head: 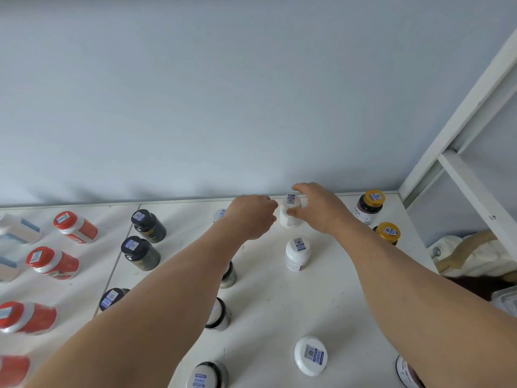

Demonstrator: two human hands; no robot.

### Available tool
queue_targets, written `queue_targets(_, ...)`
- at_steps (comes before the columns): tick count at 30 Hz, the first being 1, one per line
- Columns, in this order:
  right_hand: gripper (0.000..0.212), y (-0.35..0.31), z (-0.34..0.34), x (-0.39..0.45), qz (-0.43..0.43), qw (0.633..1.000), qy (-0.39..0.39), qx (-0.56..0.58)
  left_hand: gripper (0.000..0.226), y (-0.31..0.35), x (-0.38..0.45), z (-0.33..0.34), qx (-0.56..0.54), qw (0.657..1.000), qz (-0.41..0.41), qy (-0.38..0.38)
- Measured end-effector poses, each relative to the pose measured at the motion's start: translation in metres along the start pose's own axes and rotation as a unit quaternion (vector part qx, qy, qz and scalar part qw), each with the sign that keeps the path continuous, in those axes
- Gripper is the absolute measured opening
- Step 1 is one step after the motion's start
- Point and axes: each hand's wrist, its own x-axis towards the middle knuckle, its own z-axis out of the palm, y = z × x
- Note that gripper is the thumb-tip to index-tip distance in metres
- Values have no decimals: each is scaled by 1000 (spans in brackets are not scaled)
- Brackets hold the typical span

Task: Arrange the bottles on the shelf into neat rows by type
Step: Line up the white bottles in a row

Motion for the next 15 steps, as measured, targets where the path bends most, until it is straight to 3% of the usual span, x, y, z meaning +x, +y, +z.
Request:
queue_targets(6, 38, -9, -14, -32, -81, 985, 46, -144, 31, 11, -25, -22, 22, 999, -10, 41)
queue_targets(15, 38, -29, -25, -99, -96, 973, 58, -202, 31, 39, -74, -48, 44, 994, 1, 96)
